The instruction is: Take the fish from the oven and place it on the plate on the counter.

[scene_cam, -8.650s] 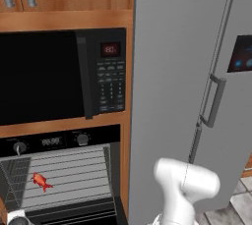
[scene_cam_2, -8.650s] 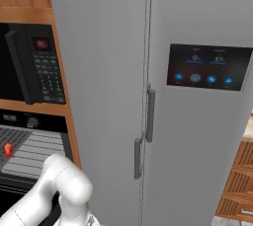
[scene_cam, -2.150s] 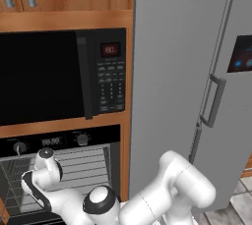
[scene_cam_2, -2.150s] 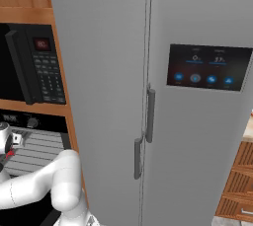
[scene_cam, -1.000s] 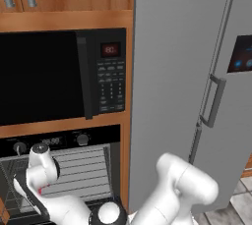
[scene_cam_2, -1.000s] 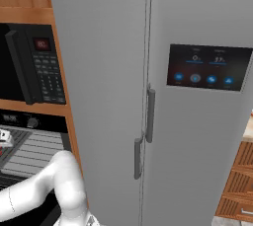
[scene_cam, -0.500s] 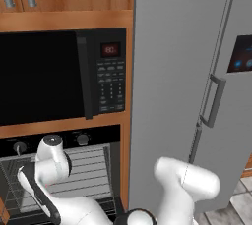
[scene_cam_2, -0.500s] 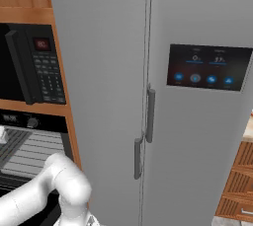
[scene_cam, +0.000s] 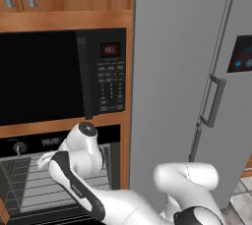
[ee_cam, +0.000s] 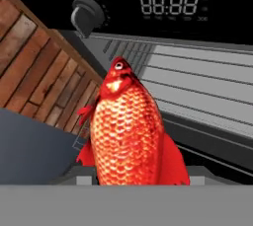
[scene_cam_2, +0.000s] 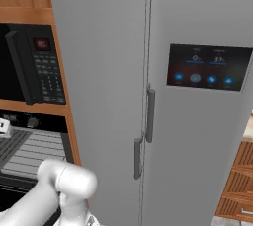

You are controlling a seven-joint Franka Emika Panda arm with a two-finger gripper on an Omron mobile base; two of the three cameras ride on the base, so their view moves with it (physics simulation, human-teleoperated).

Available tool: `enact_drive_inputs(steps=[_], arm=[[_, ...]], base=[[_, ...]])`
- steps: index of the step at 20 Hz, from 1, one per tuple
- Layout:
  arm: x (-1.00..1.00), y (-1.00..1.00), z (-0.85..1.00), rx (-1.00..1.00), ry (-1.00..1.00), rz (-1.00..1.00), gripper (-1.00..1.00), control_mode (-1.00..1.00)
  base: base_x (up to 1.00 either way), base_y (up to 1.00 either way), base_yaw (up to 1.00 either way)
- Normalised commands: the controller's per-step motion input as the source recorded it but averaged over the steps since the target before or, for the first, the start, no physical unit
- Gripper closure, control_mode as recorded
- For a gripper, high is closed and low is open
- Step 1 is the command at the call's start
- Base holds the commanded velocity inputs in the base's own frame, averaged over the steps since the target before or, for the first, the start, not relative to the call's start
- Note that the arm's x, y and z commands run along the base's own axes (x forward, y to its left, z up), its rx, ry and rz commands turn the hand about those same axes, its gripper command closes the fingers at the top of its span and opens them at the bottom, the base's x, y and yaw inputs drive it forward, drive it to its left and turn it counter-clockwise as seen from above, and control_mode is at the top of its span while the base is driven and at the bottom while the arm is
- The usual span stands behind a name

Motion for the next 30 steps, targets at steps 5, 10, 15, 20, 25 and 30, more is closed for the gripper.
enact_drive_inputs(steps=[5,10,15,20,25,30], arm=[[-0.11,-0.93,1.0,0.08,-0.01,0.0,1.0,-1.0],[-0.04,-0.95,0.98,0.04,0.0,-0.03,1.0,-1.0],[-0.14,-0.99,0.5,0.0,0.0,-0.02,1.0,-1.0],[-0.19,-0.93,0.29,0.0,0.0,-0.01,1.0,-1.0],[-0.1,-0.84,0.31,-0.02,0.0,-0.01,1.0,-1.0],[-0.01,-0.9,0.3,-0.05,0.0,-0.04,1.0,-1.0]], base=[[0.0,0.0,0.0],[0.0,0.0,0.0],[0.0,0.0,0.0],[0.0,0.0,0.0],[0.0,0.0,0.0],[0.0,0.0,0.0]])
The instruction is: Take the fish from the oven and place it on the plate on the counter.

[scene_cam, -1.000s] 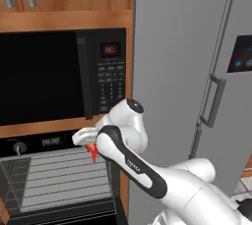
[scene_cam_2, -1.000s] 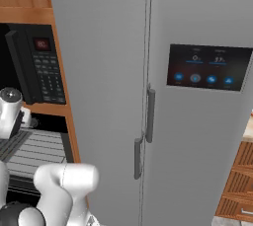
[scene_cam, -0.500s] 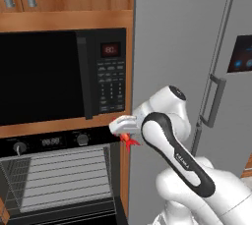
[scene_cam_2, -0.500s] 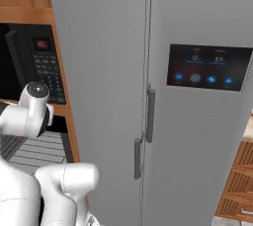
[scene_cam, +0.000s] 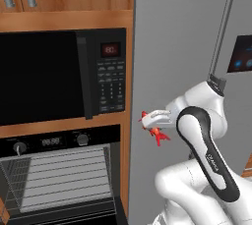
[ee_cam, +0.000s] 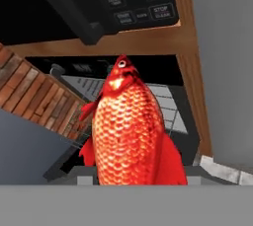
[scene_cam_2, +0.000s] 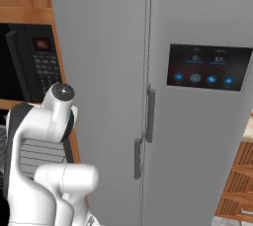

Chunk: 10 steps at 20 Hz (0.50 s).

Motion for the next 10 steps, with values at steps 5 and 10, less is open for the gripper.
enact_drive_inputs(steps=[5,10], arm=[[0.0,-0.61,0.24,-0.16,0.05,-0.06,1.0,-1.0],[0.0,-0.35,0.32,-0.24,0.11,-0.09,1.0,-1.0]], base=[[0.0,0.0,0.0],[0.0,0.0,0.0]])
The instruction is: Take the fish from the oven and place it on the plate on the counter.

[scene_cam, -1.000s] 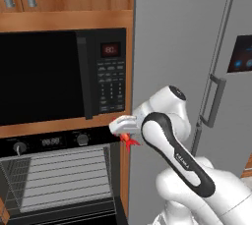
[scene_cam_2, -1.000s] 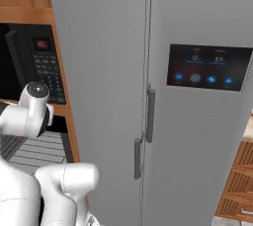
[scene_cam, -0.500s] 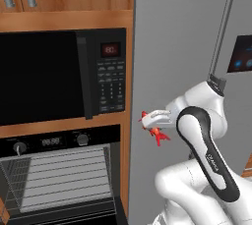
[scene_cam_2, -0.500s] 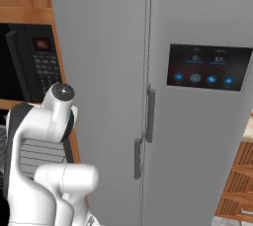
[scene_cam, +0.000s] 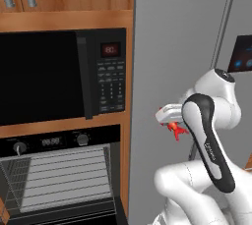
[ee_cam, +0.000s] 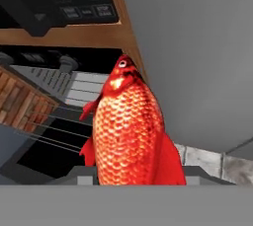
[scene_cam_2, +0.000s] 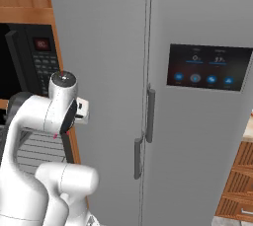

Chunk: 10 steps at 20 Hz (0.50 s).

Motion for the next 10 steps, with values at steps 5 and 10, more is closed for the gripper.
enact_drive_inputs(steps=[5,10], arm=[[0.0,-0.27,0.13,-0.25,0.11,-0.11,1.0,-1.0],[0.0,-0.19,0.0,-0.09,0.1,-0.06,1.0,-1.0]], base=[[0.0,0.0,0.0],[0.0,0.0,0.0]])
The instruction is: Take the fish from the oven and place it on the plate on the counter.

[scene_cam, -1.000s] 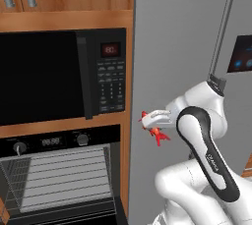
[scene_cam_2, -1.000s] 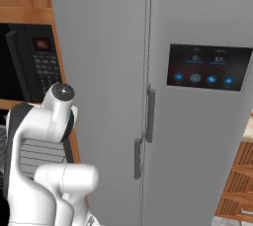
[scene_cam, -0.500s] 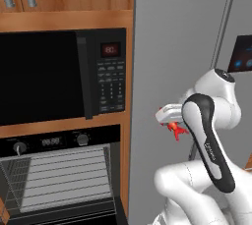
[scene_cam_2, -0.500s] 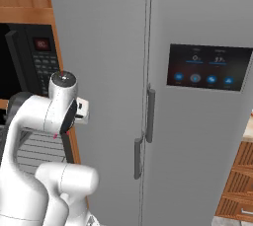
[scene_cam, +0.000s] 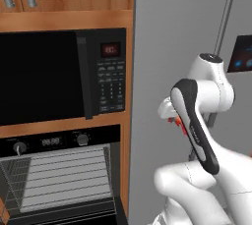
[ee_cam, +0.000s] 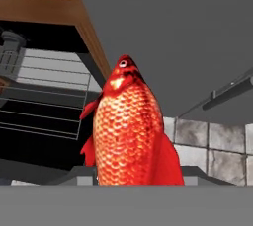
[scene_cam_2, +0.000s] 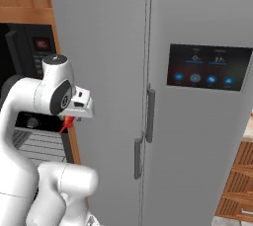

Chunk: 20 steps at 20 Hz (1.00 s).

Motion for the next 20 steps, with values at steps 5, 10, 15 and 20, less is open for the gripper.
enact_drive_inputs(steps=[5,10,15,20], arm=[[0.0,0.0,-0.04,0.0,0.0,0.0,1.0,-1.0],[-0.01,0.0,-0.12,0.0,0.0,0.0,1.0,-1.0],[-0.28,-0.11,-0.16,0.0,0.0,0.0,1.0,1.0],[0.0,0.0,0.0,0.0,0.0,0.0,1.0,1.0]], base=[[0.0,0.0,0.0],[0.0,0.0,0.0],[-0.08,-0.09,0.0],[-0.28,-0.77,-0.02]])
